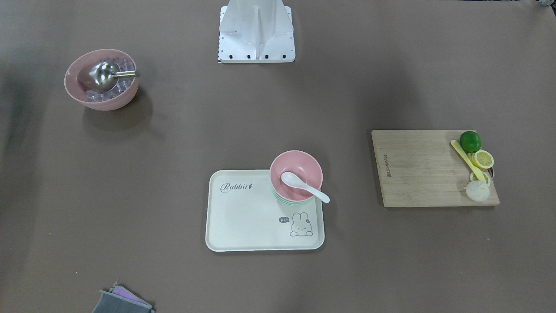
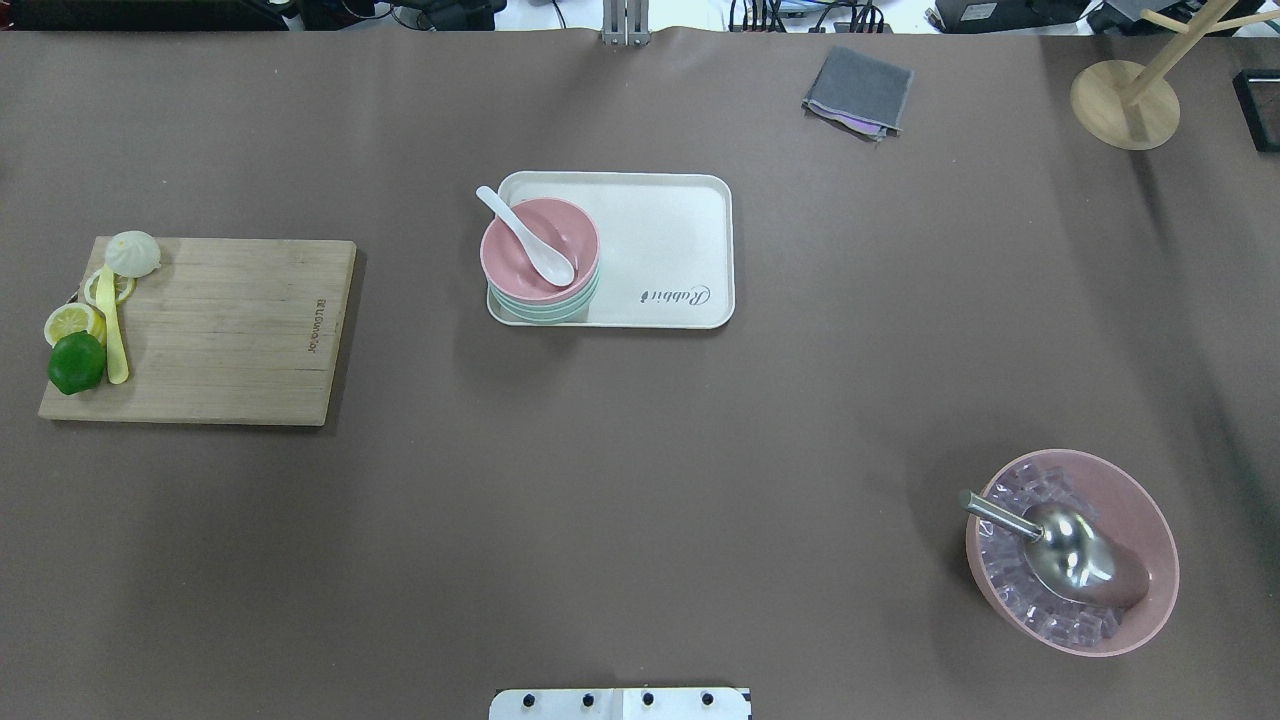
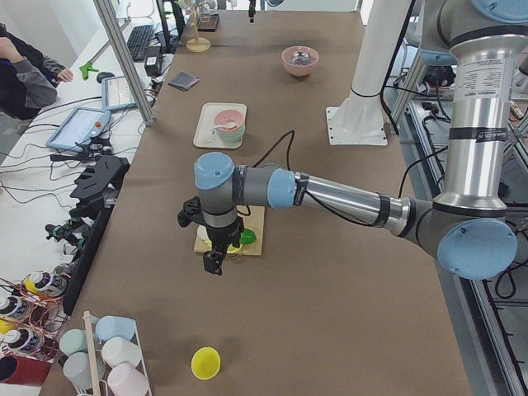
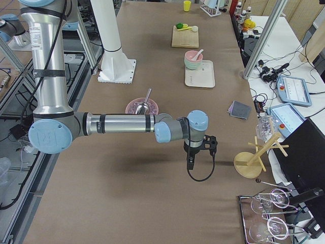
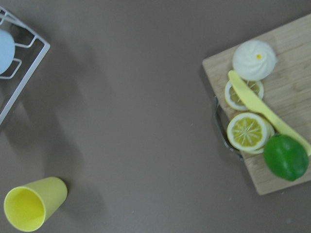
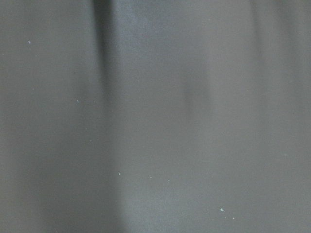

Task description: Stack pink bowl on green and place spoon

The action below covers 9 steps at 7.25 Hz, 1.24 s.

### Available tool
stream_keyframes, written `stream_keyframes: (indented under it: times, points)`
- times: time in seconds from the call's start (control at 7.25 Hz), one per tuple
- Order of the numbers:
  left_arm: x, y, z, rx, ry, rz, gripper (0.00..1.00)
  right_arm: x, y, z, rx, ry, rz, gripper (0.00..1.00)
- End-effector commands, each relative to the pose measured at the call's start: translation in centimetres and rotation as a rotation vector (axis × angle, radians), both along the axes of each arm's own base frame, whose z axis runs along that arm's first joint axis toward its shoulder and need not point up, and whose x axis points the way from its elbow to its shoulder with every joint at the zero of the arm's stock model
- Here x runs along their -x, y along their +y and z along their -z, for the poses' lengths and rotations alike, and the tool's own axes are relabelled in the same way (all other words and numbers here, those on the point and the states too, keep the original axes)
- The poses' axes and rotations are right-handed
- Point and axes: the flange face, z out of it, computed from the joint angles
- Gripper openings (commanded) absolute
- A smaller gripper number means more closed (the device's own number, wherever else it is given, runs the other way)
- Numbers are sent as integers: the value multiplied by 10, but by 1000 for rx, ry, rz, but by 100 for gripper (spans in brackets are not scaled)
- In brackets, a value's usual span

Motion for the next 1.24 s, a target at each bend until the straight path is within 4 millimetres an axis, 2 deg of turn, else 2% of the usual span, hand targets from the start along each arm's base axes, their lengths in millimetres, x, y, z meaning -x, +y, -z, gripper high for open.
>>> stream_keyframes:
  times: [0.0, 0.14, 0.41, 0.55, 0.69, 0.83, 1.1]
  points:
    - [7, 7, -35, 57, 3, 3, 98, -6, 0, 0, -3, -1, -7, 100]
    - [7, 7, -41, 76, 4, 16, 98, -10, 1, 0, -9, -3, -5, 100]
    - [4, -10, -31, 226, 17, 237, 98, -34, 8, -7, -5, 10, 27, 100]
    - [-2, -3, -35, 269, 101, 252, 98, -48, 15, -11, 7, 21, 45, 100]
    - [-4, 1, -36, 277, 127, 251, 98, -57, 37, -17, 11, 33, 49, 100]
    - [-4, 0, -28, 266, 132, 256, 98, -58, 49, -21, 20, 33, 49, 100]
    - [-5, -8, -14, 228, 135, 245, 98, -59, 54, -25, 28, 34, 49, 100]
